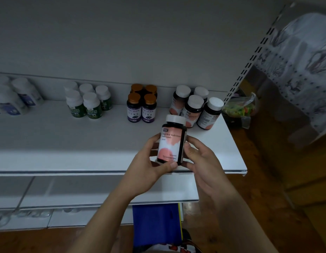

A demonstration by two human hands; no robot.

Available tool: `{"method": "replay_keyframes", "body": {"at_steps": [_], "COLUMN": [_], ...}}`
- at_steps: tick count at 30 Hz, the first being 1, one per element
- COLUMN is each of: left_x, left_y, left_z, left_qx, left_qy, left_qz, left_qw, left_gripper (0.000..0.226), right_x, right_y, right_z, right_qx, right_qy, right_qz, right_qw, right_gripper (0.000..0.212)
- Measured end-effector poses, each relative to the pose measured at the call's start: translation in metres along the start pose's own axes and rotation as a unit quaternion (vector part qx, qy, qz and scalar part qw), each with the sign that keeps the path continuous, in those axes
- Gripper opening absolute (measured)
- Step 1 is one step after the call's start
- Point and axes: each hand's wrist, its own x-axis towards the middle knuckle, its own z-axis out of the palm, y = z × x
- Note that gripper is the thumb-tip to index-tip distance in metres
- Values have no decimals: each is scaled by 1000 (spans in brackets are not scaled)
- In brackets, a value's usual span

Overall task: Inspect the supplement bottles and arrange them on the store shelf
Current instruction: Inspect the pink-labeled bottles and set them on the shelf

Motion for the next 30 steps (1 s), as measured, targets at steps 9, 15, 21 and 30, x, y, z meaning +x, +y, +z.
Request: {"method": "replay_keyframes", "body": {"at_steps": [9,15,21,30], "left_x": [-4,-6,-14,-2], "left_y": [2,6,21,9], "left_z": [1,3,6,6], "left_qx": [25,40,27,122], "left_qy": [26,31,-72,-6], "left_qz": [21,31,43,30], "left_qw": [999,998,996,992], "left_gripper": [77,77,59,61], "right_x": [-3,-4,-6,-10], "right_y": [-2,-5,-7,-4], "right_z": [-1,-4,-2,-5], "right_qx": [28,27,50,24], "right_qy": [-18,-47,-55,-35], "right_qz": [22,11,9,-3], "right_qw": [999,998,997,999], "right_gripper": [29,32,53,45]}}
